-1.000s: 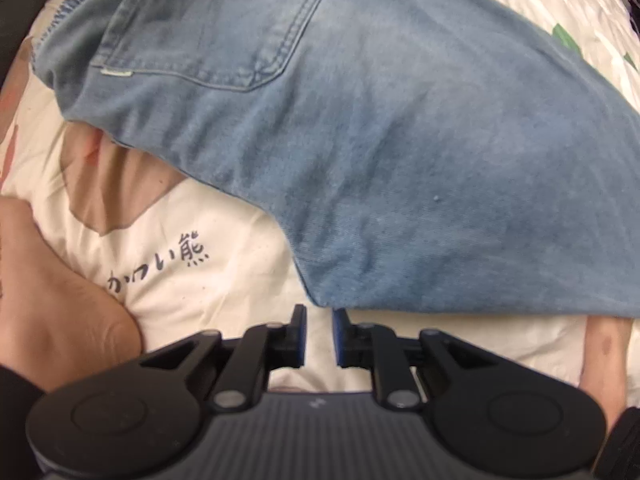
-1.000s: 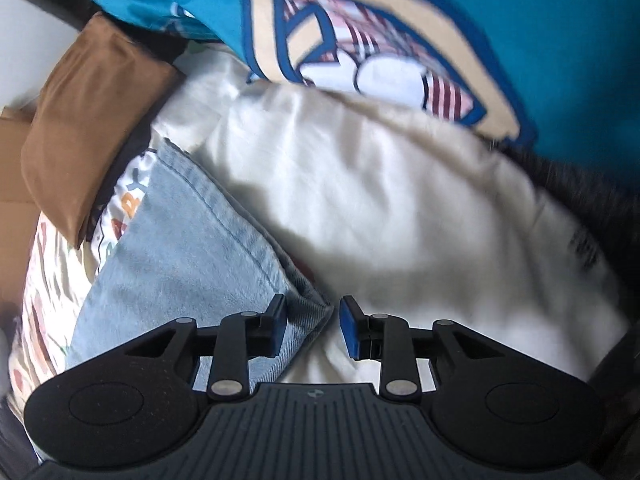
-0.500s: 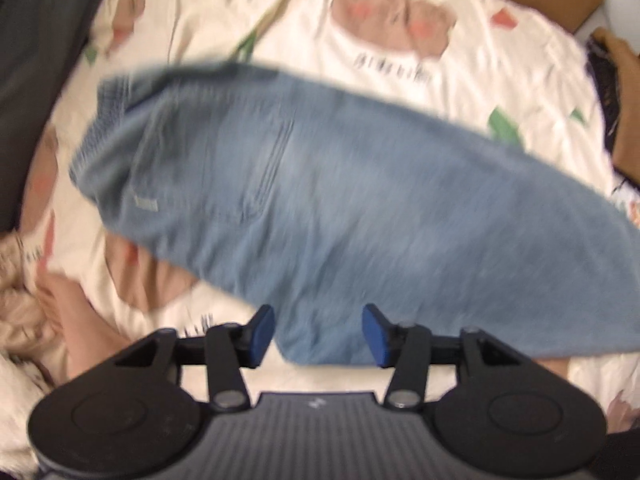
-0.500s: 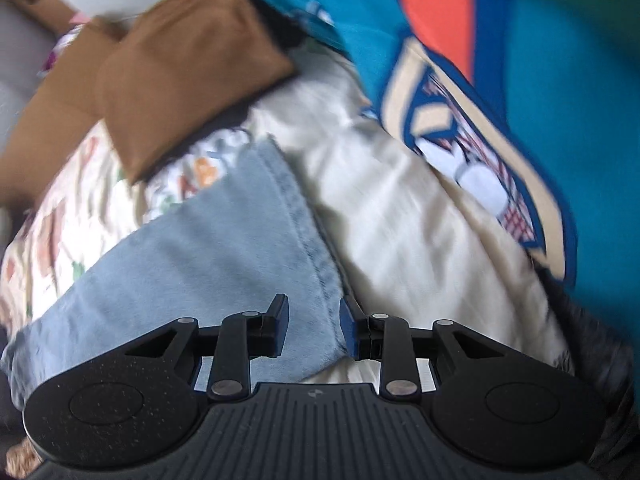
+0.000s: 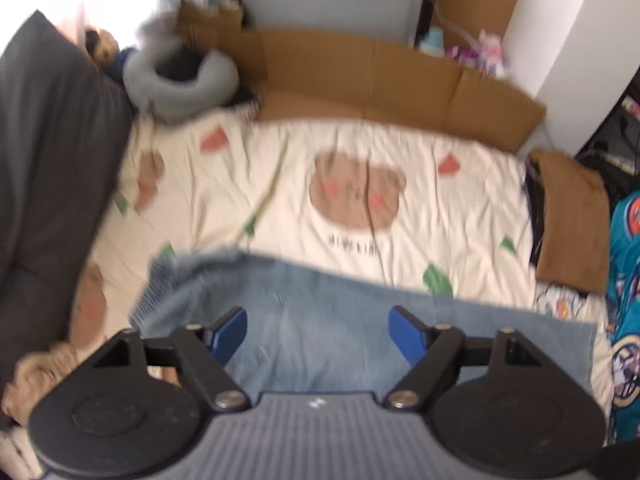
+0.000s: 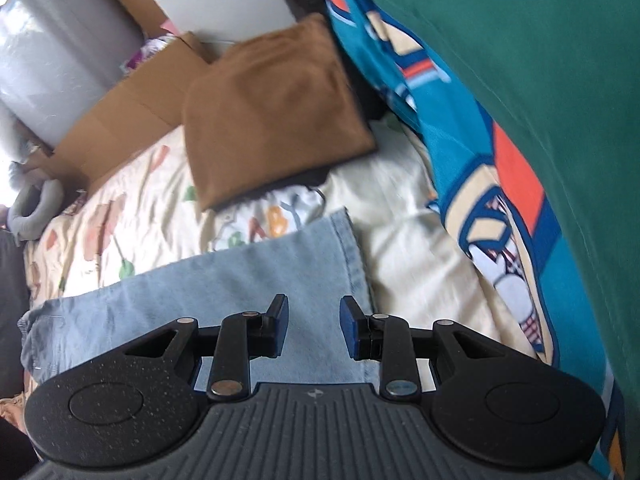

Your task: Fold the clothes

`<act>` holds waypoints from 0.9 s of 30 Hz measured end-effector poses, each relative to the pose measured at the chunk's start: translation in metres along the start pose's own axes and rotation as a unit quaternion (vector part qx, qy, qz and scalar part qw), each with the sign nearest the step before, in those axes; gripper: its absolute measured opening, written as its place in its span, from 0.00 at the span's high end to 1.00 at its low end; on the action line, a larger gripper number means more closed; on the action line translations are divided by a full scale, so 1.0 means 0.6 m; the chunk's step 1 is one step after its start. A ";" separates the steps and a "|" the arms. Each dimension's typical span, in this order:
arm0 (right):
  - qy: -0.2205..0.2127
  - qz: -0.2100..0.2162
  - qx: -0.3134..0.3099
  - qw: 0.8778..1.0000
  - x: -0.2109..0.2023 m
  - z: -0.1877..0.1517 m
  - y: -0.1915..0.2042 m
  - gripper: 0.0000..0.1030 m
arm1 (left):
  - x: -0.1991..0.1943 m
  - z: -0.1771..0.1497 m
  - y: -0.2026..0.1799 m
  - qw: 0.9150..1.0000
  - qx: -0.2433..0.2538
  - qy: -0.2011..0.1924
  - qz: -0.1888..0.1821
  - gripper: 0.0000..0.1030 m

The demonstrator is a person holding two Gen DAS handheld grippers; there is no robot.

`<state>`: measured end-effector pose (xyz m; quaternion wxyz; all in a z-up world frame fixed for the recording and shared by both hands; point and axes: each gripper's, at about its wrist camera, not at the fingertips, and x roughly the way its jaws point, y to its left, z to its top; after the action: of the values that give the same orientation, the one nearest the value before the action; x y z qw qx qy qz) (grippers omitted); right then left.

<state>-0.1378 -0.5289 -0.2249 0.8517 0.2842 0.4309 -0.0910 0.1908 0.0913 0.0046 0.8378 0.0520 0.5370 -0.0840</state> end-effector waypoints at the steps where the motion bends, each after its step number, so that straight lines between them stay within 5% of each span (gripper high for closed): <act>1: -0.002 0.003 -0.001 1.000 -0.003 0.003 0.002 0.70 | -0.016 0.016 0.004 1.000 -0.001 -0.007 -0.001 0.20; 10: 0.007 -0.003 -0.029 1.000 -0.005 0.030 0.035 0.70 | -0.050 0.081 0.031 1.000 0.010 -0.027 -0.002 0.20; 27: 0.055 -0.034 -0.068 0.996 0.073 0.011 0.096 0.70 | 0.150 -0.009 0.130 0.999 -0.023 0.027 -0.014 0.20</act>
<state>-0.0835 -0.4817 -0.2328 0.8402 0.2155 0.4919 -0.0751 0.2382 0.1611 -0.0798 0.8224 0.0272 0.5623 -0.0818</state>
